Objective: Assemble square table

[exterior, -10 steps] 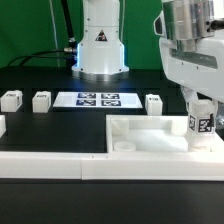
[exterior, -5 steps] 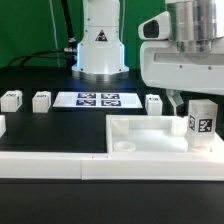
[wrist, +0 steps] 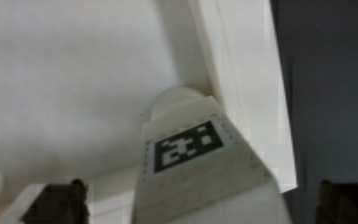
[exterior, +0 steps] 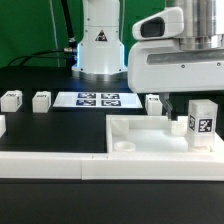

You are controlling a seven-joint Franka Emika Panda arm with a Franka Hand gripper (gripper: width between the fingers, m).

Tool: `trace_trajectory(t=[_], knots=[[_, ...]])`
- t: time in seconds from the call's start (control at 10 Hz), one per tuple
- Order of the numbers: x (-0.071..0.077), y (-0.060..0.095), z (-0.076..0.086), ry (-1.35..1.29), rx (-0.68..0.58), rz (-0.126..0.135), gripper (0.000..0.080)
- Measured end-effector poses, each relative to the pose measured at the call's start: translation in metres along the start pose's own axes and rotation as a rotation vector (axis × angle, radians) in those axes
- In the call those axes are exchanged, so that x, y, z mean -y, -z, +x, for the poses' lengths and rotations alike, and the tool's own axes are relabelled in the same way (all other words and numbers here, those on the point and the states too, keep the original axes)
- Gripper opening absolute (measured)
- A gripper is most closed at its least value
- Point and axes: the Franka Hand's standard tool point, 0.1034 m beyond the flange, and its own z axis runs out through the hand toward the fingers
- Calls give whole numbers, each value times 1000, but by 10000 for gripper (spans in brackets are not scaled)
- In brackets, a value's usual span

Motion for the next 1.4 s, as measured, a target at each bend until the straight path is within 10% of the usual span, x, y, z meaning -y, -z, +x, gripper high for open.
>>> trace_trajectory(t=[0.2, 0.5, 1.1, 1.4], knots=[[3, 0, 0, 39, -3, -7, 649], [2, 0, 0, -114, -3, -6, 291], [0, 0, 1, -917, 2, -13, 291], [-3, -2, 1, -1390, 41, 33, 291]])
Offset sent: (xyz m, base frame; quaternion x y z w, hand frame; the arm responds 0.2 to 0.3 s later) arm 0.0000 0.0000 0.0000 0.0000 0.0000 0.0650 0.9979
